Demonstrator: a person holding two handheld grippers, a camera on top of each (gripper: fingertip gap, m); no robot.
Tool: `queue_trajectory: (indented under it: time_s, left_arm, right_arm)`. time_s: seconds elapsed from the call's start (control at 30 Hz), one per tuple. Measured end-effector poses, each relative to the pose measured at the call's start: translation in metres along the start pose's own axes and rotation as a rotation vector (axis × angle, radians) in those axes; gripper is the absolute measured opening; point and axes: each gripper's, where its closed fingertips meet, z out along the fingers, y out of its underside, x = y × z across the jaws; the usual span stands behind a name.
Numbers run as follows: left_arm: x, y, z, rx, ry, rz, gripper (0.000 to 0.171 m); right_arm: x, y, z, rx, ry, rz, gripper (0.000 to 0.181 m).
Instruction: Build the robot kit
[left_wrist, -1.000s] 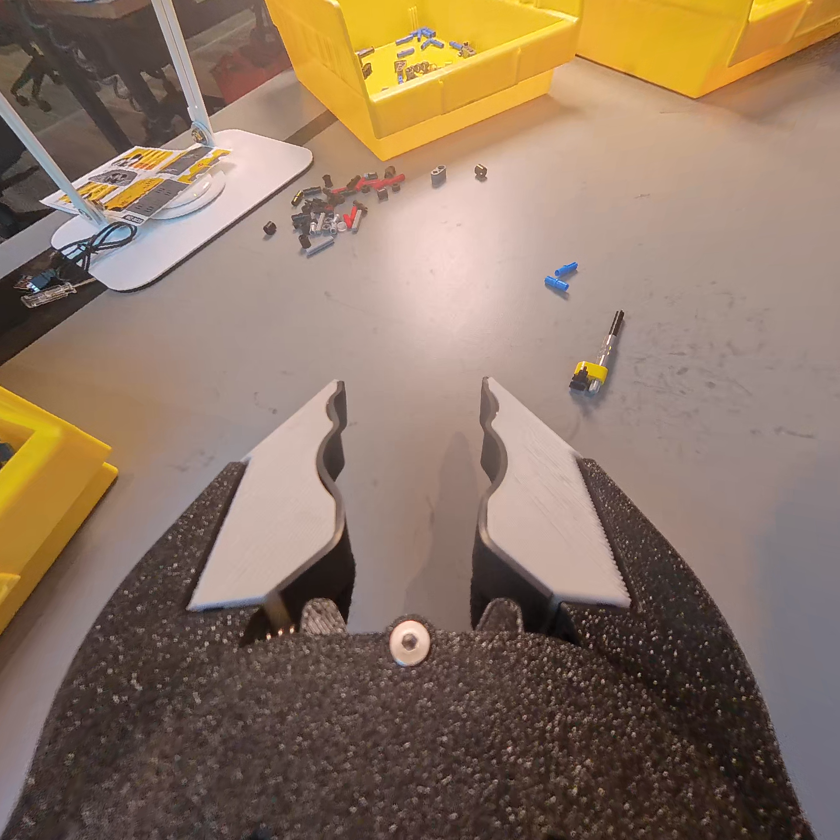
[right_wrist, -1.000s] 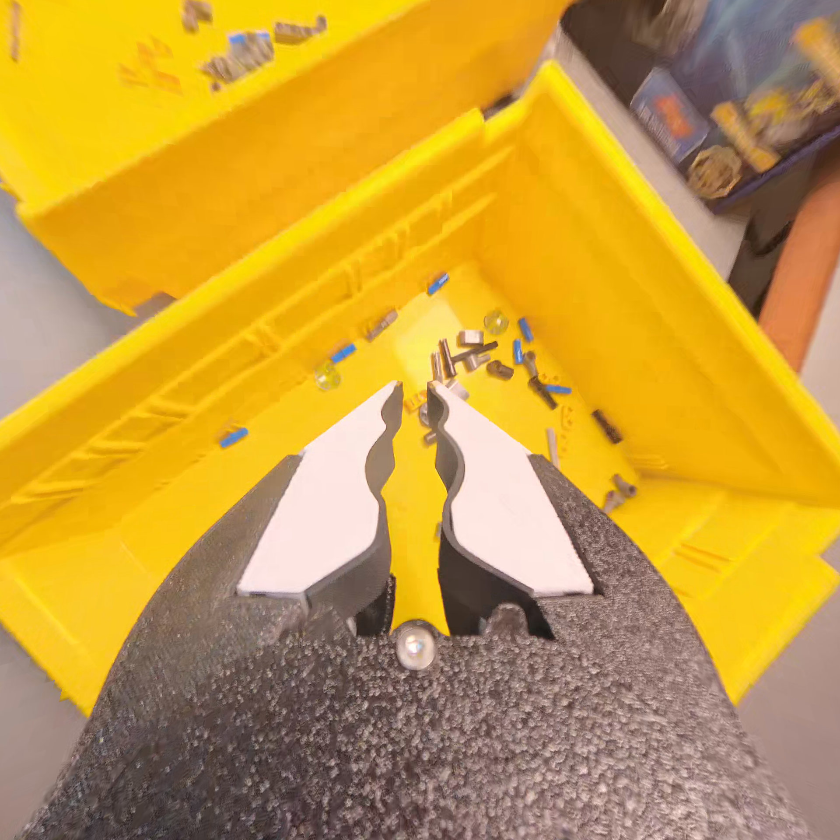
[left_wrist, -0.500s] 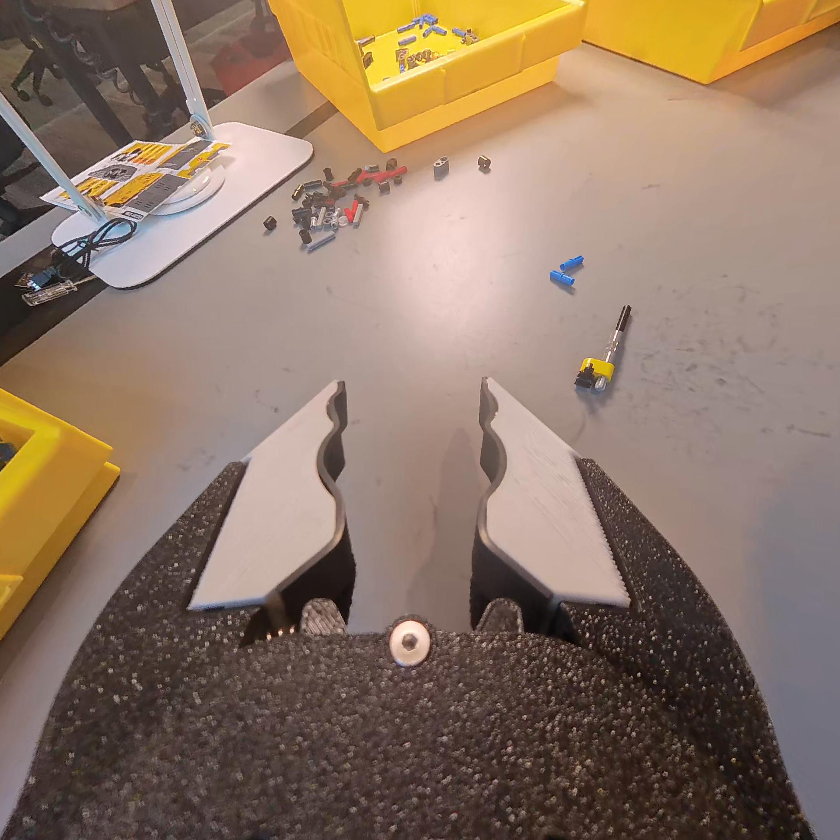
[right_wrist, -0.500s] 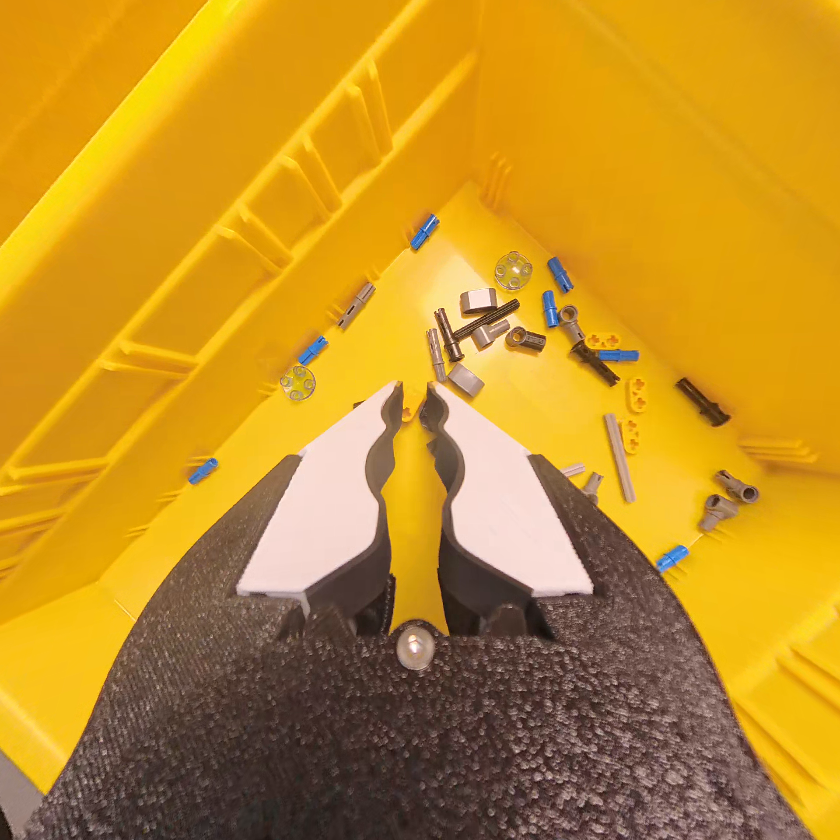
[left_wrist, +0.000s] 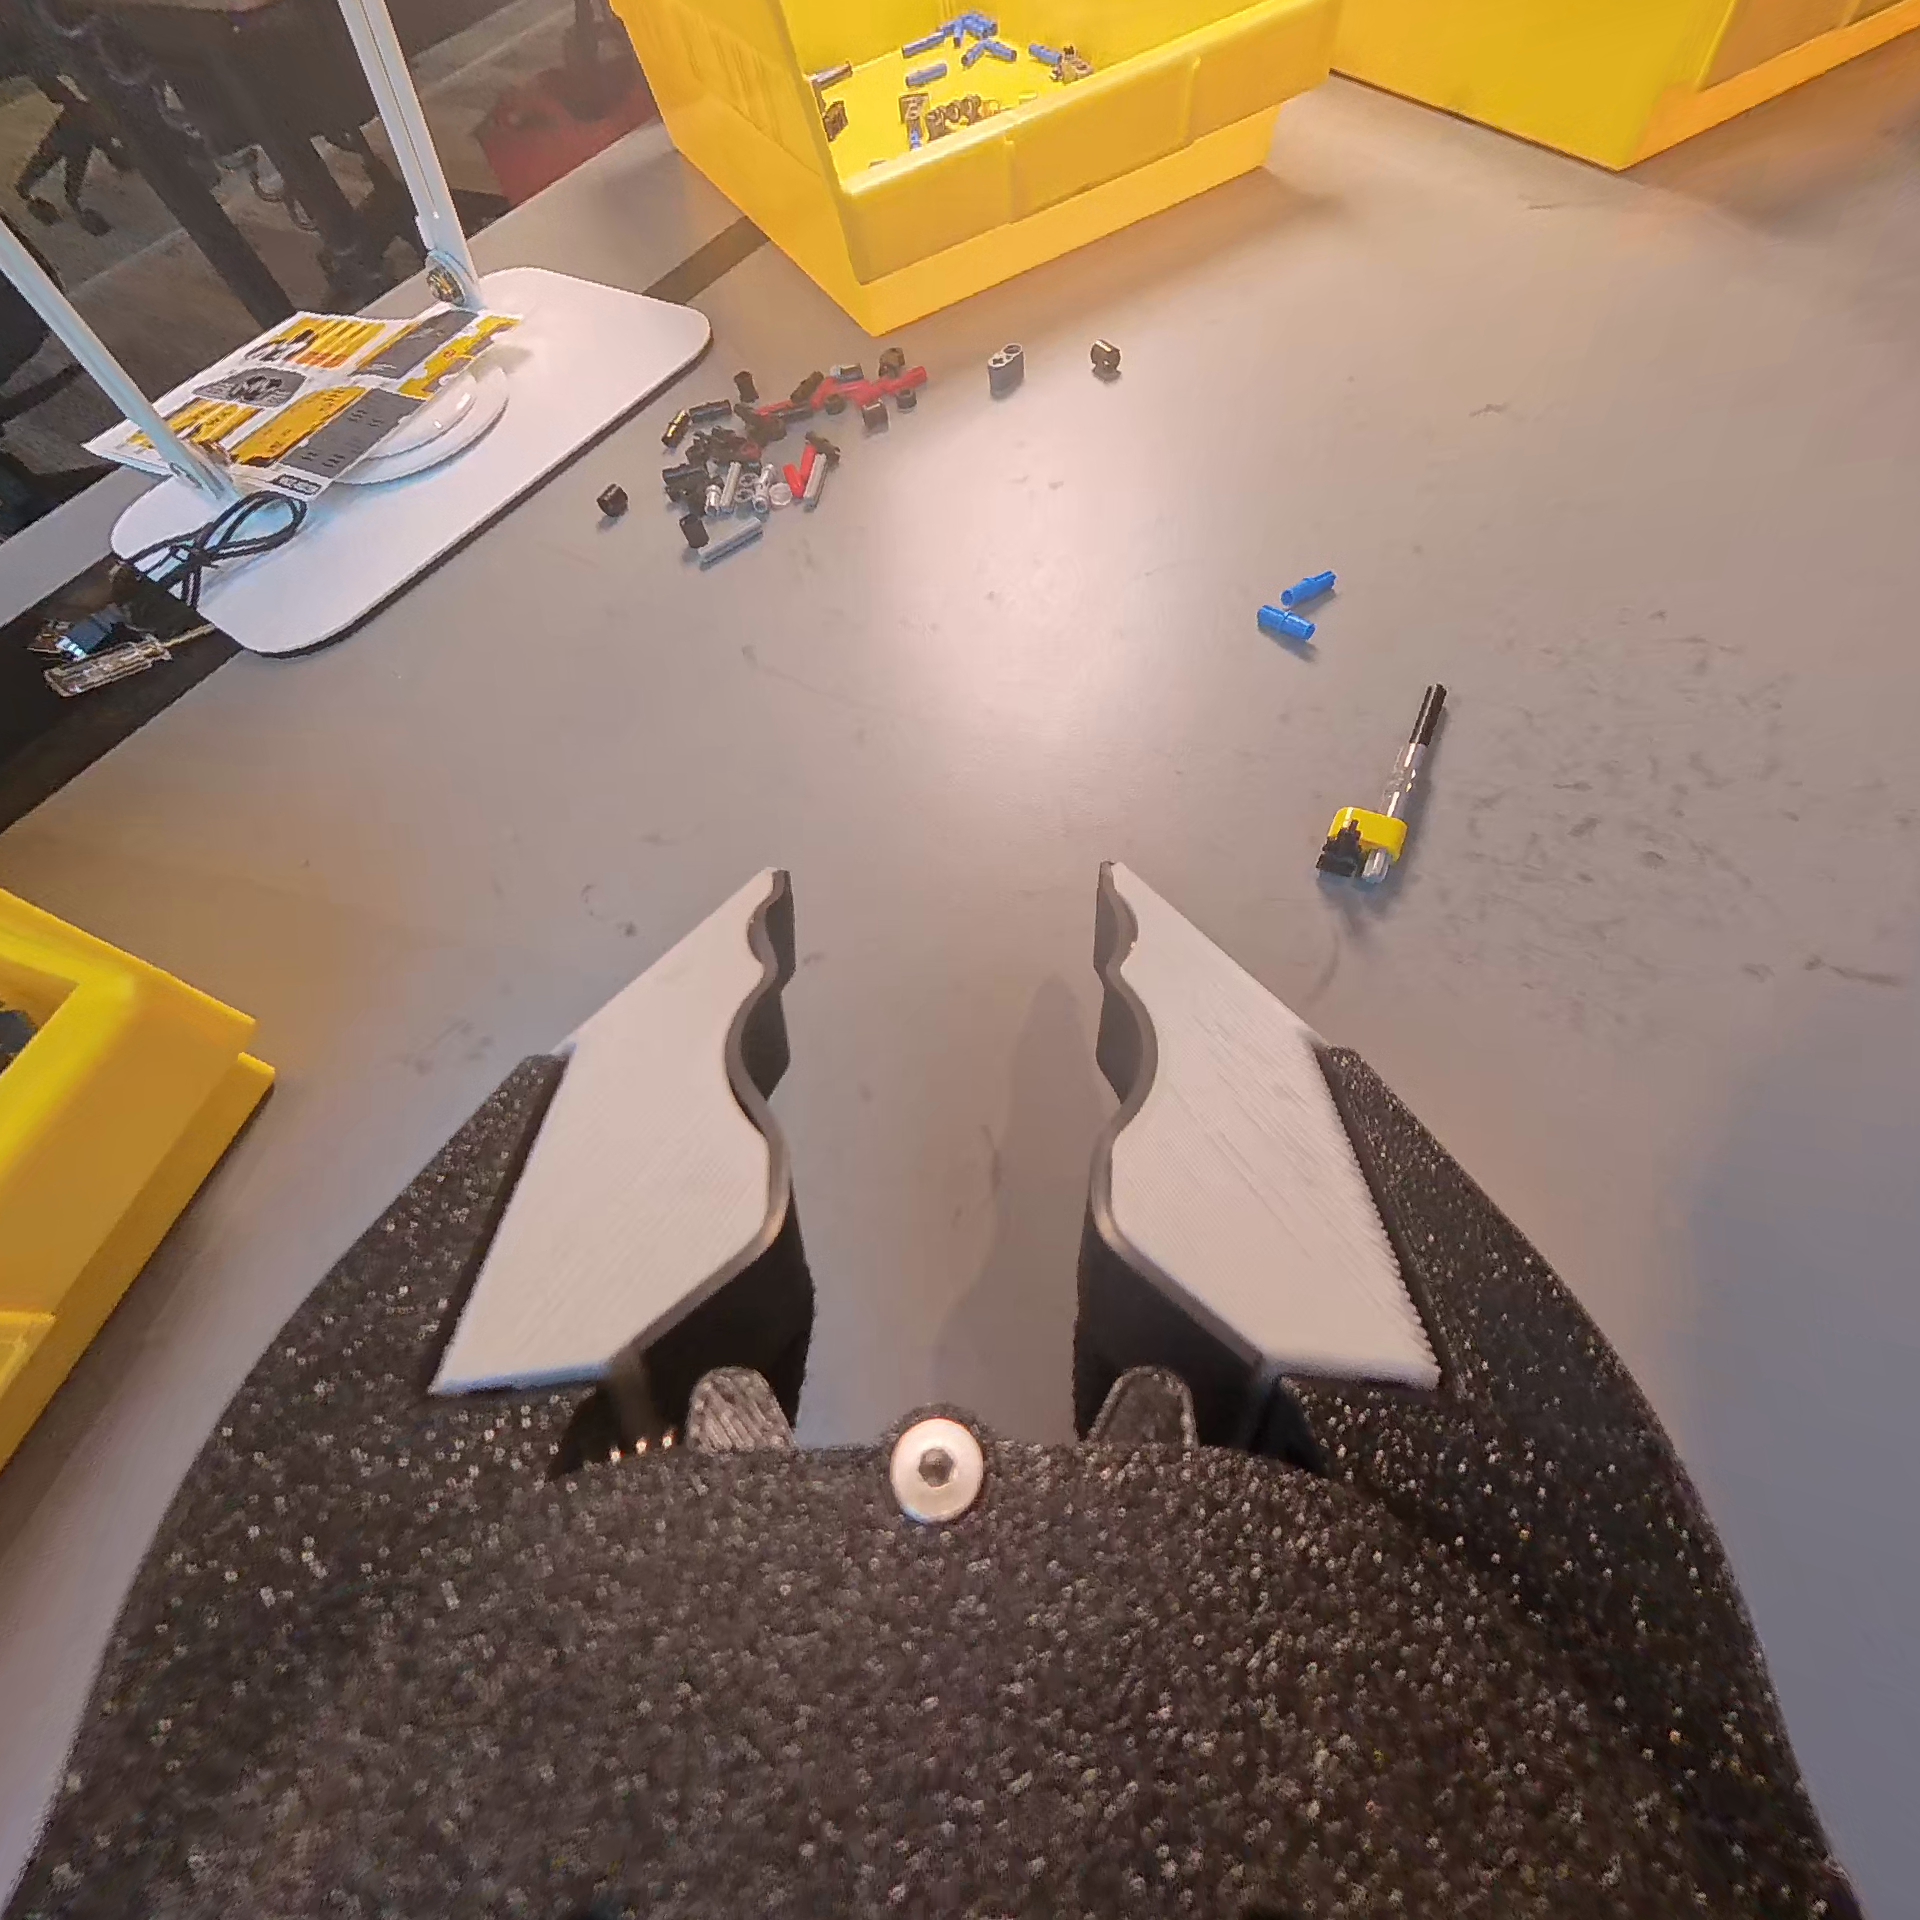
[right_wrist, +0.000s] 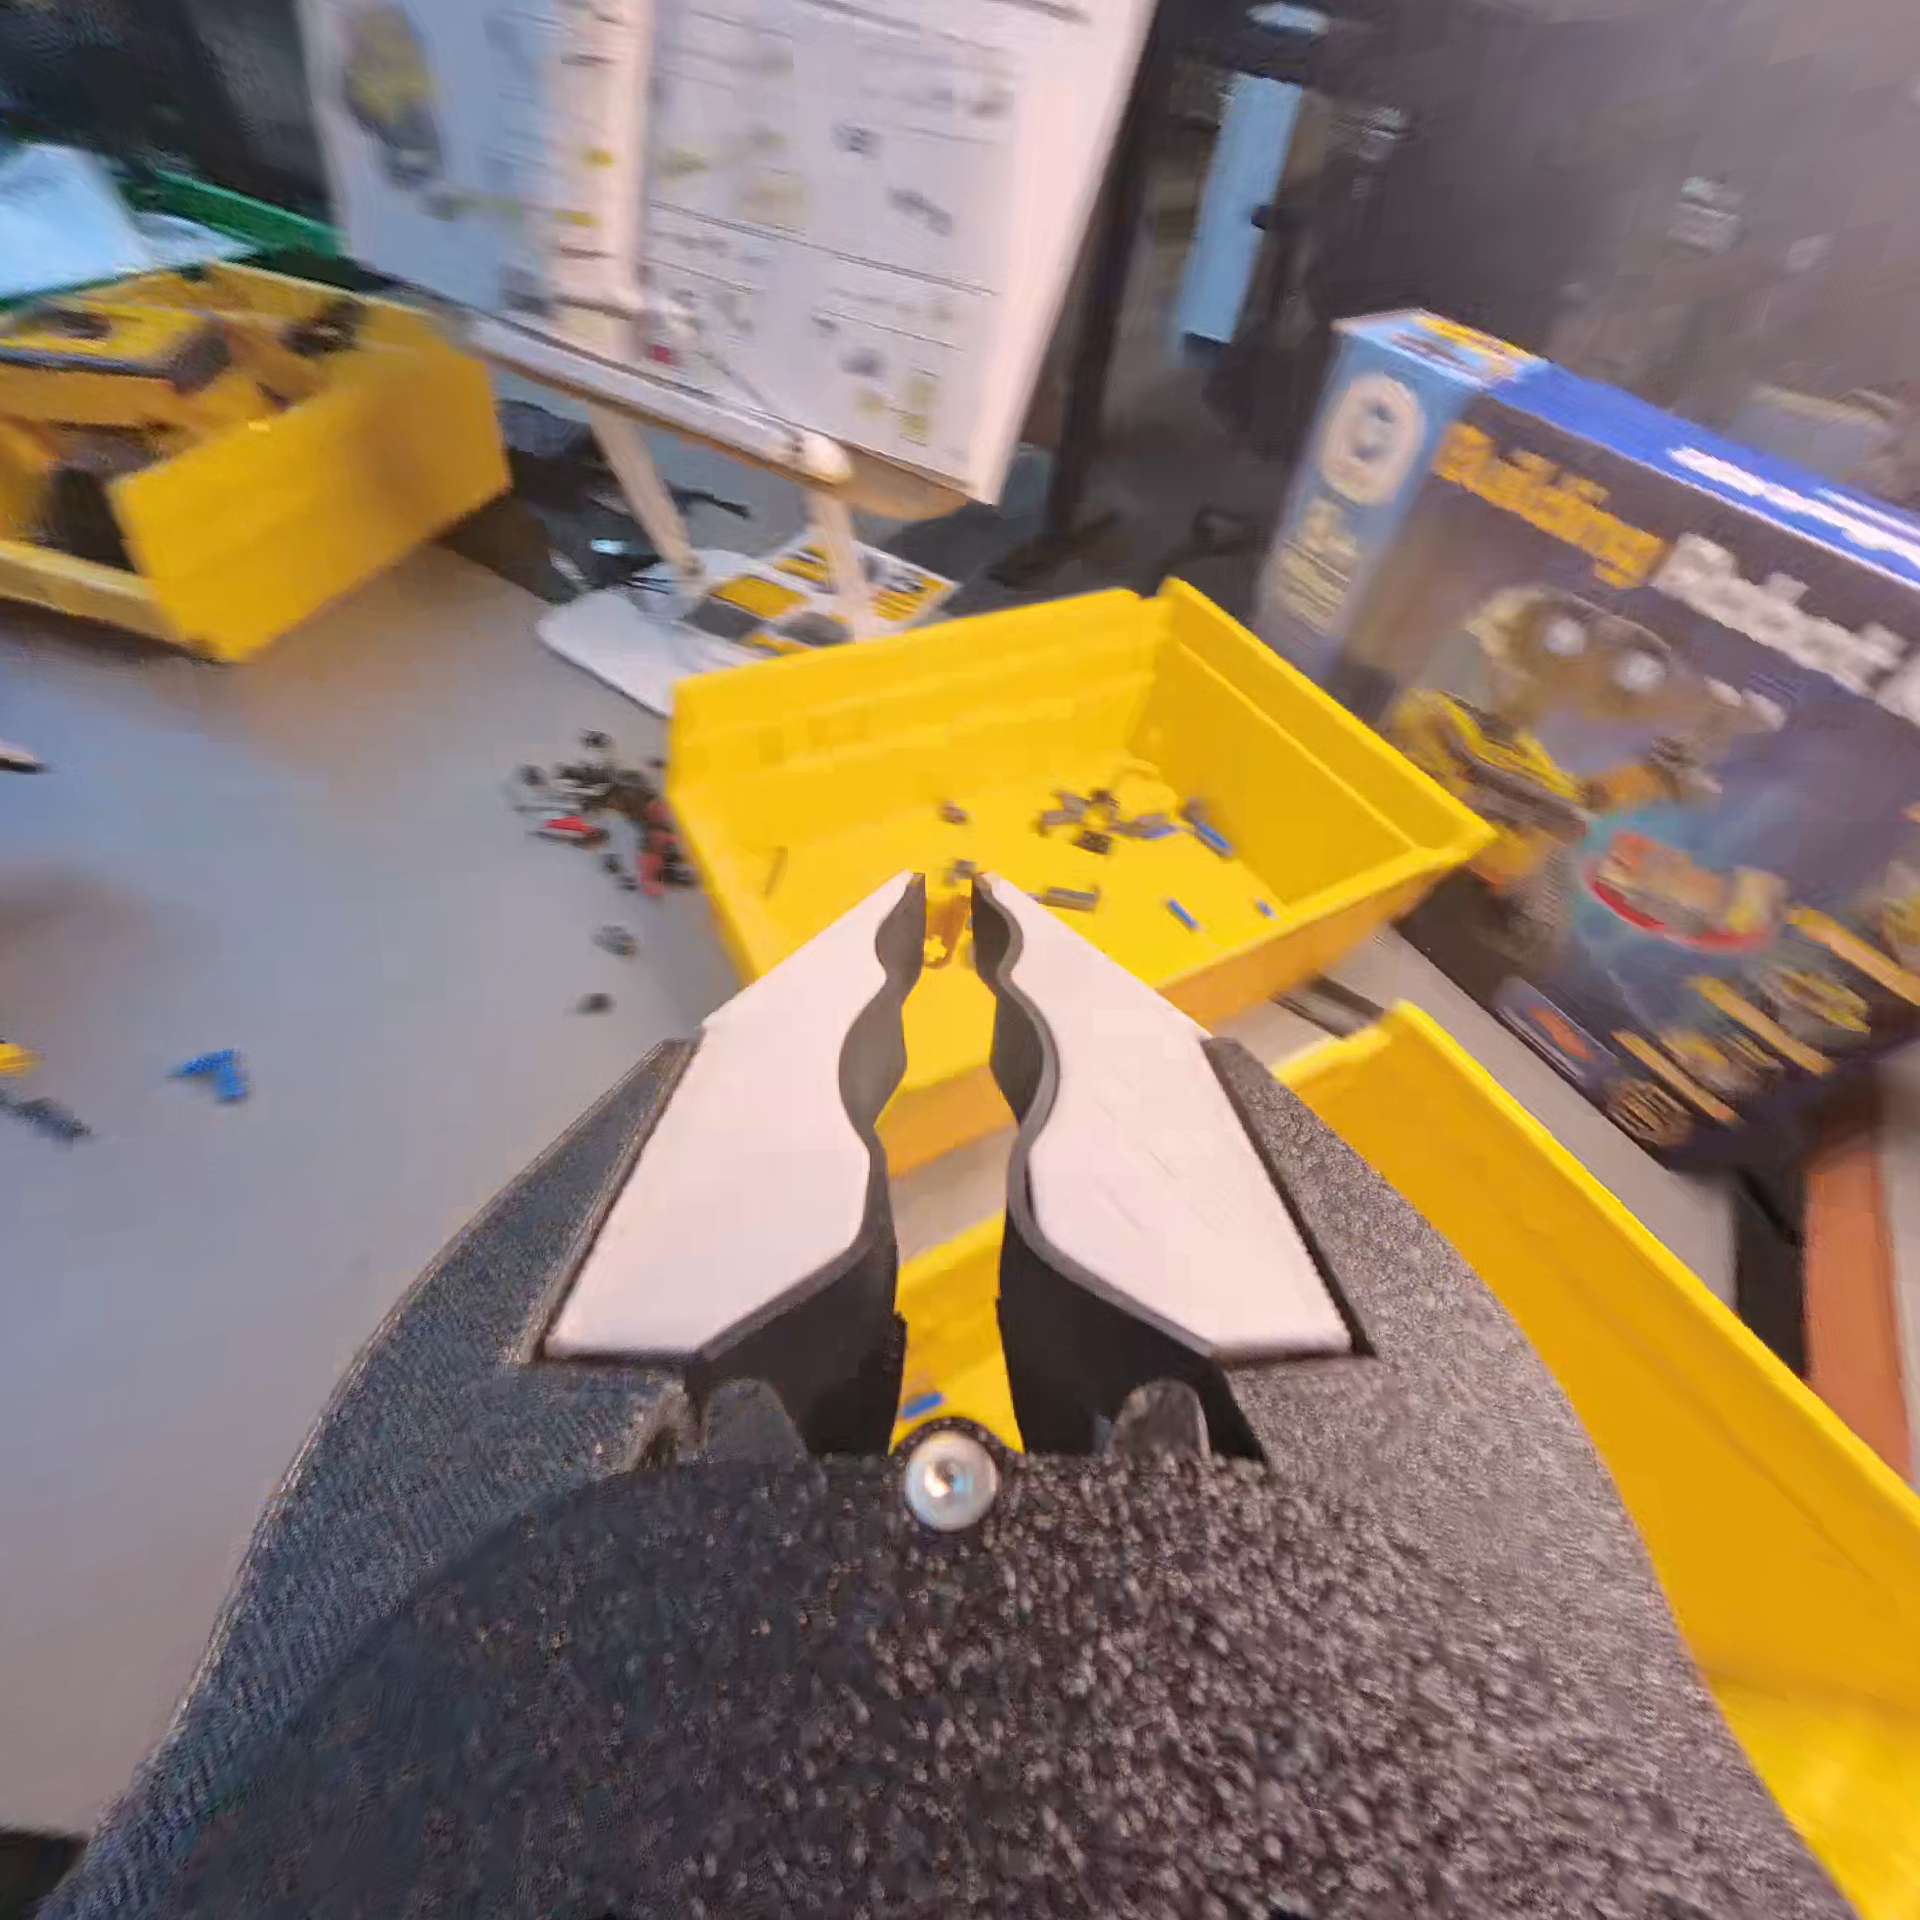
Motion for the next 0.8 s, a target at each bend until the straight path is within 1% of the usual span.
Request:
queue_trajectory:
  time_s: [0.03,0.07,0.1,0.2,0.27,0.37,0.5,0.8]
  left_arm:
    - [0.000,0.000,0.000,-0.001,0.001,0.002,0.058]
    - [0.001,0.000,0.000,-0.001,0.002,0.004,0.058]
    - [0.001,0.000,0.000,0.001,0.002,0.005,0.058]
    - [0.000,-0.001,-0.001,0.010,-0.002,-0.001,0.058]
    - [0.000,-0.002,-0.002,0.015,-0.004,-0.006,0.058]
    - [0.000,-0.002,-0.003,0.015,-0.003,-0.006,0.058]
    - [0.000,-0.001,-0.001,0.008,0.000,-0.004,0.058]
    - [-0.002,0.001,0.003,-0.011,-0.014,0.003,0.058]
  right_arm:
    - [-0.039,-0.007,0.007,-0.002,-0.088,-0.046,0.008]
    - [-0.078,-0.005,0.017,-0.034,-0.171,-0.100,0.008]
    - [-0.115,0.005,0.029,-0.085,-0.237,-0.151,0.008]
    - [-0.203,0.055,0.070,-0.234,-0.379,-0.238,0.008]
    - [-0.241,0.085,0.090,-0.306,-0.448,-0.245,0.008]
    - [-0.267,0.112,0.107,-0.370,-0.476,-0.260,0.008]
    - [-0.280,0.135,0.112,-0.433,-0.486,-0.305,0.008]
    - [-0.282,0.141,0.115,-0.439,-0.485,-0.302,0.008]
